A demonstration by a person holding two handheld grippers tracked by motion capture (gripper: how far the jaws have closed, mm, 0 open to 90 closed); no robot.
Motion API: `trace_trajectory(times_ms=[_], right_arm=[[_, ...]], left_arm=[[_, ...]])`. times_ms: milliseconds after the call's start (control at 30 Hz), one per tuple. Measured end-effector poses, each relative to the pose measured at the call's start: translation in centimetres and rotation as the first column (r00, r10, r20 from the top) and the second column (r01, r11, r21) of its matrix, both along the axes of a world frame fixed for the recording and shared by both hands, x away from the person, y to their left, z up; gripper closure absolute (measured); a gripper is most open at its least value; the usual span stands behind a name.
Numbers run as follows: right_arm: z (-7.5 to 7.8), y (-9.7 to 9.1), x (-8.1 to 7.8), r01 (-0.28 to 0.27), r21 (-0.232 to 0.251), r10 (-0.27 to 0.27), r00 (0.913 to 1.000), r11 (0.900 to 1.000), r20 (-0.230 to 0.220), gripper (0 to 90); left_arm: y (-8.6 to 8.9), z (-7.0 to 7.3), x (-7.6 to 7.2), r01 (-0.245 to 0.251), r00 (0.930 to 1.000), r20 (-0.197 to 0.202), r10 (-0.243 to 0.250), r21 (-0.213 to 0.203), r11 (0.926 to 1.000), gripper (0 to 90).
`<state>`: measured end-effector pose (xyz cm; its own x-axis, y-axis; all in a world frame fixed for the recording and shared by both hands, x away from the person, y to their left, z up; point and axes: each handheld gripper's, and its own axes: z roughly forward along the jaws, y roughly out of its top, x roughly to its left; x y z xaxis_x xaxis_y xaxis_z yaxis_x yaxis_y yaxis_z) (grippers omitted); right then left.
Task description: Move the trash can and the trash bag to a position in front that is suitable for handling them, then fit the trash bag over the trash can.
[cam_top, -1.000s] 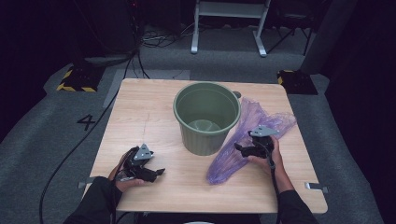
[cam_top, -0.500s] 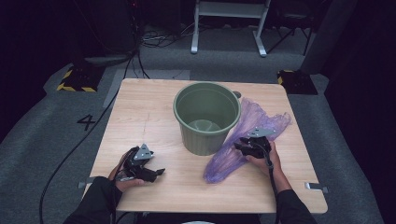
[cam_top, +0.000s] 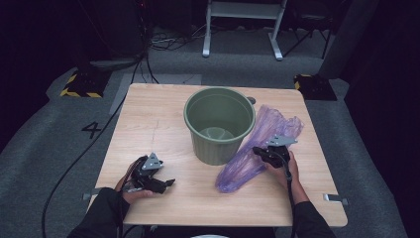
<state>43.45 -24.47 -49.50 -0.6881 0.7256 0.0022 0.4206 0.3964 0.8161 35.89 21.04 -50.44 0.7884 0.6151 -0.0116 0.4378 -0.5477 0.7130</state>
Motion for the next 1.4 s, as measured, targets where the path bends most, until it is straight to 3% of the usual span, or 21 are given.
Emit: trace_trajectory(times_ms=[300, 633, 1200, 1400], right_arm=[[1.7, -1.4, -1.0, 0.013, 0.070, -0.017, 0.9981, 0.9975, 0.060, 90.0], [3.1, -1.6, -1.7, -0.013, 0.077, 0.003, 0.9923, 0.9969, 0.124, 90.0], [4.8, -2.5, -1.9, -0.014, 0.095, -0.003, 0.9841, 0.9954, 0.177, 90.0], [6.3, -3.1, -1.9, -0.022, 0.108, -0.001, 0.9778, 0.9939, 0.210, 90.0]], left_arm=[[0.0, 0.0, 0.1, 0.009, 1.0000, 0.001, -0.009, 0.001, 1.0000, 14.8], [0.0, 0.0, 0.0, 0.006, 1.0000, 0.001, -0.006, 0.002, 1.0000, 15.0], [0.0, 0.0, 0.0, 0.007, 1.0000, 0.002, -0.007, 0.003, 1.0000, 15.0], [-0.1, 0.0, 0.0, 0.012, 0.9999, 0.003, -0.012, 0.007, 0.9999, 14.1]])
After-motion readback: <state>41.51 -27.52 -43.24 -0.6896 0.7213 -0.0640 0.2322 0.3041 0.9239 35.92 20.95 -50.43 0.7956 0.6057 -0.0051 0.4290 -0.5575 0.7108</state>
